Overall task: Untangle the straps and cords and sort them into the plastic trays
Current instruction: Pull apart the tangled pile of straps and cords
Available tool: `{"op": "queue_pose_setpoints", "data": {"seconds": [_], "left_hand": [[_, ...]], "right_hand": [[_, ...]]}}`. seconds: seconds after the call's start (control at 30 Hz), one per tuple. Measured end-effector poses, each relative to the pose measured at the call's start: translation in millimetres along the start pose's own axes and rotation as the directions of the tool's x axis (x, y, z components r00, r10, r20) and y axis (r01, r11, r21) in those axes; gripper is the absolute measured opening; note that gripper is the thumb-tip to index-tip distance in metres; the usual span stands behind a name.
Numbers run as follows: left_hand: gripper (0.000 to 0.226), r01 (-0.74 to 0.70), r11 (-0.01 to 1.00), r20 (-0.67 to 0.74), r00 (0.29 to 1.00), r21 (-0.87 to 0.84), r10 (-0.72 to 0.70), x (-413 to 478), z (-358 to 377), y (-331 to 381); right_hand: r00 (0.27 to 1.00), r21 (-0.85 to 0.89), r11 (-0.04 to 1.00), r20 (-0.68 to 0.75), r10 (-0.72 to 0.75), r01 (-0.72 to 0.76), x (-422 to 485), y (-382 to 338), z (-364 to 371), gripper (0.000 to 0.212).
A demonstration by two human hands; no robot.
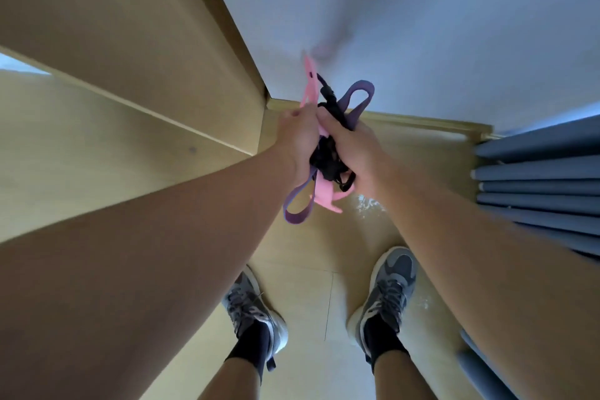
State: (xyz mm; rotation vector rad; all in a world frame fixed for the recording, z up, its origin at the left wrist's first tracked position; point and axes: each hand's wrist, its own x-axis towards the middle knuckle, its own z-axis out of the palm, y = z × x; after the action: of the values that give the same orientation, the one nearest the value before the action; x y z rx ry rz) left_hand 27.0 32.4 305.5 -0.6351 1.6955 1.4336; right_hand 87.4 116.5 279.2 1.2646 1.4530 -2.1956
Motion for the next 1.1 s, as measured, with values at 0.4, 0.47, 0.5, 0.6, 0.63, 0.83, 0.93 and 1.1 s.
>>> {"op": "queue_pose_setpoints", "data": {"seconds": [0.4,0.47,0.5,0.6,0.63,0.83,0.93,1.1], "left_hand": [[0.031,-0.118,0.992,0.182,0.976,-0.034,0.122,-202.1,-34.9,136.3],[0.035,-0.141,0.986,0.195,0.968,-0.084,0.155,-240.0,-45.8,154.7],[0.037,-0.146,0.982,0.205,0.964,-0.117,0.167,-259.4,-51.2,163.3],[0.04,-0.144,0.975,0.249,0.951,-0.168,0.184,-315.0,-66.8,187.8],[0.04,-0.142,0.973,0.274,0.943,-0.183,0.189,-334.6,-71.1,196.3],[0.046,-0.159,0.974,0.337,0.919,-0.161,0.206,-439.5,-102.0,239.4],[0.047,-0.171,0.966,0.368,0.9,-0.194,0.233,-475.9,-120.1,254.4],[0.038,-0.198,0.94,0.415,0.858,-0.278,0.303,-497.9,-149.9,276.9]], "right_hand": [[0.99,-0.067,0.99,0.063,-0.123,0.128,-196.5,-159.0,53.6,0.041],[0.988,-0.074,0.987,0.072,-0.135,0.14,-231.6,-181.9,66.0,0.041],[0.987,-0.089,0.985,0.075,-0.143,0.149,-249.6,-192.1,72.5,0.042],[0.984,-0.122,0.977,0.052,-0.173,0.178,-301.2,-220.4,89.6,0.039],[0.983,-0.122,0.975,0.039,-0.18,0.183,-317.5,-229.4,94.5,0.037],[0.972,-0.12,0.968,-0.056,-0.23,0.222,-402.6,-272.0,131.0,0.044],[0.962,-0.125,0.961,-0.087,-0.258,0.246,-435.8,-288.9,152.7,0.046],[0.946,-0.12,0.947,-0.098,-0.309,0.297,-467.1,-314.9,185.3,0.044]]}}
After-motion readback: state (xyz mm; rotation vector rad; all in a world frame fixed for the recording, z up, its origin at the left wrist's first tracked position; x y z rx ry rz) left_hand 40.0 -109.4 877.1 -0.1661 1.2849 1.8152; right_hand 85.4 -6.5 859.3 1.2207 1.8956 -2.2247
